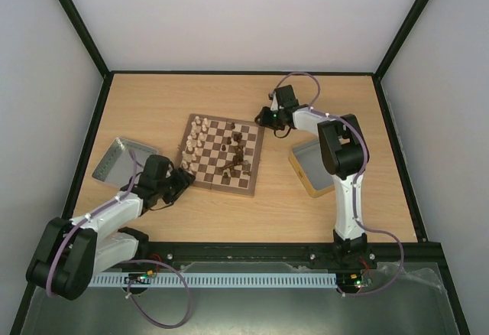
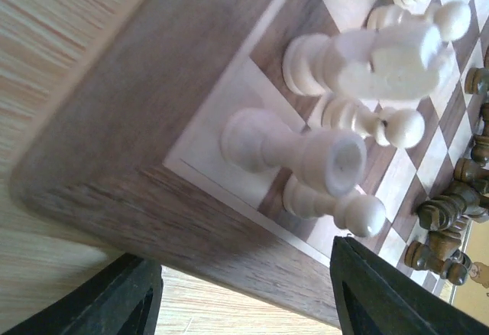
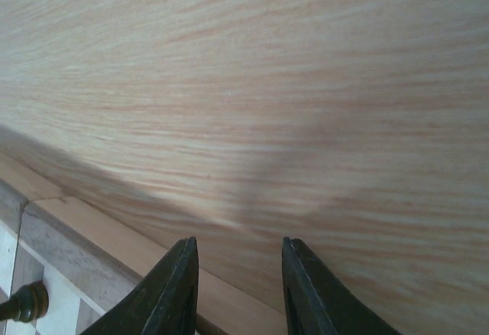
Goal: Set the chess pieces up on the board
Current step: Adjust the chessboard at the center of the board.
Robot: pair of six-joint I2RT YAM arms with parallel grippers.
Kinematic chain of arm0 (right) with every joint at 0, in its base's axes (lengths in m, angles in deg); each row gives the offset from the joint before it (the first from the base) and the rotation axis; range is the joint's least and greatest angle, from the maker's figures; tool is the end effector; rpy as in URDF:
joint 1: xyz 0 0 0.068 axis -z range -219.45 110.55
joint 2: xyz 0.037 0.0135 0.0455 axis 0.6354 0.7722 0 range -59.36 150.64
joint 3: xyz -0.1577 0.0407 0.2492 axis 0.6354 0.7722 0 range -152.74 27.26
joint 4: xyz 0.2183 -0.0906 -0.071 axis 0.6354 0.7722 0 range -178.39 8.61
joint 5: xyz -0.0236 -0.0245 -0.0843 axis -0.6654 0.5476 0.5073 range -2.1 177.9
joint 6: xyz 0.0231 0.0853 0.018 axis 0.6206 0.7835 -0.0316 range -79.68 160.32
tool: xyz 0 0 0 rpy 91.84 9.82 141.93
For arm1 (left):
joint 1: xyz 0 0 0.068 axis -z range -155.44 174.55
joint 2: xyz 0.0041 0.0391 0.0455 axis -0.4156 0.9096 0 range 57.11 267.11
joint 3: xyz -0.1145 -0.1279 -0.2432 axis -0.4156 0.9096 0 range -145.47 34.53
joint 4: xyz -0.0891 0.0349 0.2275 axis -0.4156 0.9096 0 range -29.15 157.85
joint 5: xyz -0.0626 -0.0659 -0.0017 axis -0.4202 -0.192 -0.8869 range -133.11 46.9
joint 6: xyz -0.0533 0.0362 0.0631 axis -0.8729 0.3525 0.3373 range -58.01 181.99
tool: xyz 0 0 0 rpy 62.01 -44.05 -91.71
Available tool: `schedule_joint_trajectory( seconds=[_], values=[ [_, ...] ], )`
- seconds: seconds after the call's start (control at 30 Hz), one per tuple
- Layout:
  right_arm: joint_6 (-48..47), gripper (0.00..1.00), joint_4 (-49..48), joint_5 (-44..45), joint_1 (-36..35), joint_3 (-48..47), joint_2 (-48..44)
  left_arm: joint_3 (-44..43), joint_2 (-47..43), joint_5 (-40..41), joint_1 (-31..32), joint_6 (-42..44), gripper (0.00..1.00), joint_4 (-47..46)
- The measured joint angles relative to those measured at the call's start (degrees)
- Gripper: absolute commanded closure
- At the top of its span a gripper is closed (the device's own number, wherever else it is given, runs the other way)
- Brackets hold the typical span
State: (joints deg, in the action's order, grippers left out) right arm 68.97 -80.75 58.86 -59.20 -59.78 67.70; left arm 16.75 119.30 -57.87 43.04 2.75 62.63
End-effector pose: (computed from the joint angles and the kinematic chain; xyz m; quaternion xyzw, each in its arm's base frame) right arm 0.4630 0.2078 0.1364 -0.0203 0.9070 0.3565 0.2231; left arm 0.1792 -0.0816 0.1424 -0.2754 0.8793 -0.3249 0.2133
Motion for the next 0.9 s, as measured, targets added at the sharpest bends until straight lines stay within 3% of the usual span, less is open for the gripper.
schedule_joint_trajectory(
  seconds=[0.37, 0.63, 0.9],
  values=[
    [0.68, 0.79, -3.91, -1.81, 0.33, 12.35, -7.26, 0.07, 3.30, 0.20, 0.15, 0.31, 0.48, -4.94],
    [2.47, 0.81, -6.05, -0.20, 0.33, 20.90, -12.87, 0.04, 5.25, 0.70, 0.11, 0.55, 0.61, -6.86],
    [3.82, 0.82, -7.34, 1.18, 0.37, 26.49, -16.87, -0.39, 8.39, 1.60, 0.07, 0.81, 0.67, -11.39]
  ],
)
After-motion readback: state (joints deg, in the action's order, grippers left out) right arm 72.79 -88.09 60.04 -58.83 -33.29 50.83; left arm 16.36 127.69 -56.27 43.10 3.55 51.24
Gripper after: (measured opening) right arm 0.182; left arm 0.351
